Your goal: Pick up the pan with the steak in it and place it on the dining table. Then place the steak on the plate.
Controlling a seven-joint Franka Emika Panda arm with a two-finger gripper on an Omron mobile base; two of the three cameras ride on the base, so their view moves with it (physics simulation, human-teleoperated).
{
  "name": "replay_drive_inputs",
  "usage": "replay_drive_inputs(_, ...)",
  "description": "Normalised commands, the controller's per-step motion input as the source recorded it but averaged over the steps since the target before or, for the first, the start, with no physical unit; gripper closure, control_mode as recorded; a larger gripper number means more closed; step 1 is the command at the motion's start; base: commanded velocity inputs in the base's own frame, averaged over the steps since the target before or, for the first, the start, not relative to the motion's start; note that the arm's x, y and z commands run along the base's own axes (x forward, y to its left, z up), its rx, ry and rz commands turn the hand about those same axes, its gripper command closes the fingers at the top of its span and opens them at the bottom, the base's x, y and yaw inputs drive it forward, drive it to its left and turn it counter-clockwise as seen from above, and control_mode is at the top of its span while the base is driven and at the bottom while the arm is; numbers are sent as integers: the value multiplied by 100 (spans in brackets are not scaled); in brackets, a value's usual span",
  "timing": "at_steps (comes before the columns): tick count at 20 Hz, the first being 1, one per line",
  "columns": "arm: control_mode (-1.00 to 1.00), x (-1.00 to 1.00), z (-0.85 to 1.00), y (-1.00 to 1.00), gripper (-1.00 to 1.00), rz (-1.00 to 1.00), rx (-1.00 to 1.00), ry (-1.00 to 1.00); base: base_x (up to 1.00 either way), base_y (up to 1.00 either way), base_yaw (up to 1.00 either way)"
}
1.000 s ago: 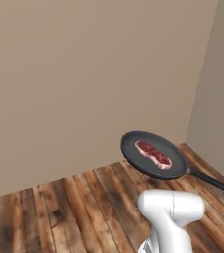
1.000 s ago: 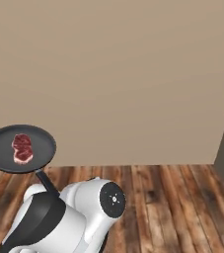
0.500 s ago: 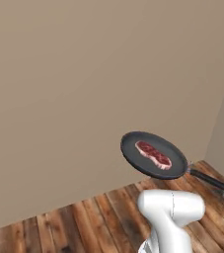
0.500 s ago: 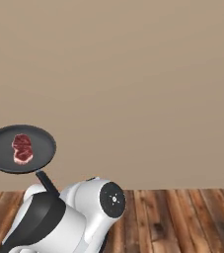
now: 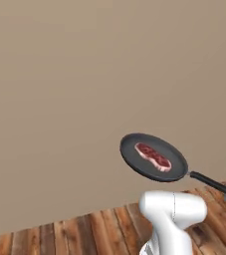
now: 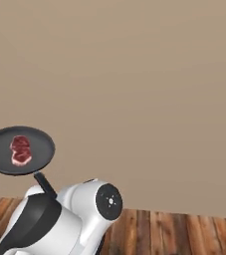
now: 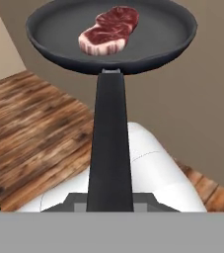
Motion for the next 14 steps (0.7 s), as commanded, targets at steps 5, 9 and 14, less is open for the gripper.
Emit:
replay_drive_inputs(5, 100, 0, 0, 0, 100, 0, 0, 0, -1, 0, 47)
replay_drive_inputs(9, 100, 0, 0, 0, 100, 0, 0, 0, -1, 0, 48)
replay_drive_inputs(14, 100, 0, 0, 0, 100, 0, 0, 0, -2, 0, 49)
